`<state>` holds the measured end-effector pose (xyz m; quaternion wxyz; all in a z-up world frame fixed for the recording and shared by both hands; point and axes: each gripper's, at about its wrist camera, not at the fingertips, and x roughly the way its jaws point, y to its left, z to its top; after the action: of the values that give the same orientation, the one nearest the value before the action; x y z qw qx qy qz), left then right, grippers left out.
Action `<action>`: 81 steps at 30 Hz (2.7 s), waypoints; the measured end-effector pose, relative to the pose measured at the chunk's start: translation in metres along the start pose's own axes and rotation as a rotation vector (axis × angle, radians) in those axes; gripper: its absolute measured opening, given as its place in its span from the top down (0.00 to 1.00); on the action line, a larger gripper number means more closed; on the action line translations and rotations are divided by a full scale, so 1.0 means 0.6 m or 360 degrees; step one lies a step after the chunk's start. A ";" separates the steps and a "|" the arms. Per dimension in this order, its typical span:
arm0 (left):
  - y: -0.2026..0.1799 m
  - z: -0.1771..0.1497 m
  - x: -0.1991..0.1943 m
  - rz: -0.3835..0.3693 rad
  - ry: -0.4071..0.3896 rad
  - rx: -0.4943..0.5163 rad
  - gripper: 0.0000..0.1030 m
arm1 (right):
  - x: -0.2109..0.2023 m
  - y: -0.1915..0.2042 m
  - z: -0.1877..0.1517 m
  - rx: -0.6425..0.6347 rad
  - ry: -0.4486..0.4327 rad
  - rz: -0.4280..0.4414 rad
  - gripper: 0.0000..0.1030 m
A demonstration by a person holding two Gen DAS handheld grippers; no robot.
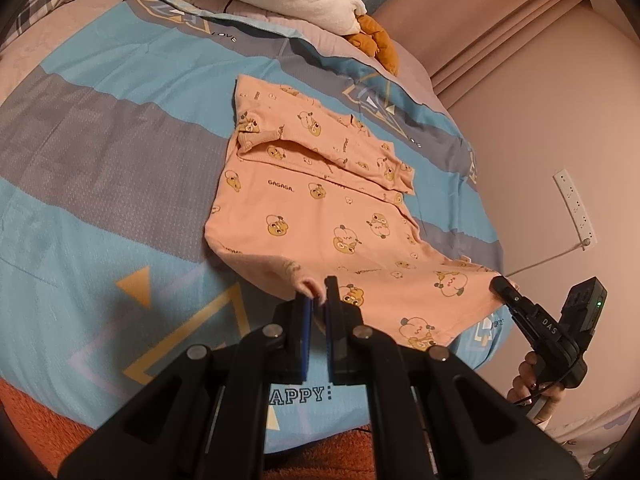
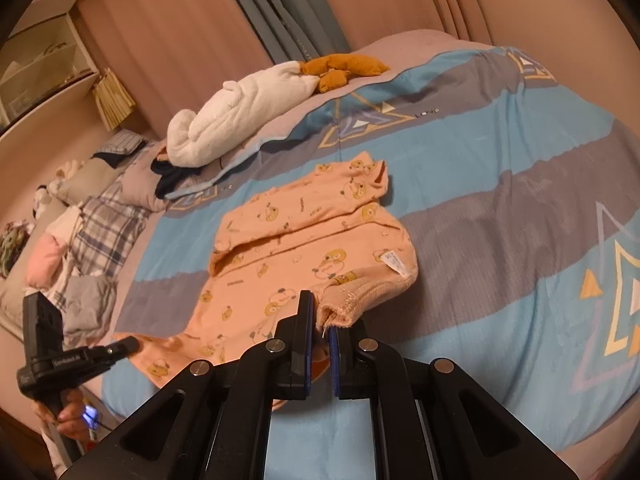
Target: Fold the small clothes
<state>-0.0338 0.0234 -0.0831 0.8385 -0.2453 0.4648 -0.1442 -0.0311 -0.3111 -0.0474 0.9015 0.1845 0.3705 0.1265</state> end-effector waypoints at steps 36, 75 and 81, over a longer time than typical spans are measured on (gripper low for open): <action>-0.006 0.069 0.003 -0.0004 -0.0098 -0.0012 0.95 | 0.021 0.027 0.076 -0.0062 -0.0130 0.0095 0.92; -0.009 0.136 0.017 -0.0010 -0.0172 -0.0036 0.95 | 0.042 0.017 0.141 -0.0012 -0.0213 0.0140 0.92; -0.013 0.148 0.015 -0.0014 -0.0198 -0.0022 0.95 | 0.045 0.017 0.152 -0.0012 -0.0231 0.0151 0.92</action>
<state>0.0466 0.0371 -0.0455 0.8634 -0.2616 0.4116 -0.1291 0.0520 -0.3139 -0.0001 0.9196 0.2072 0.2946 0.1569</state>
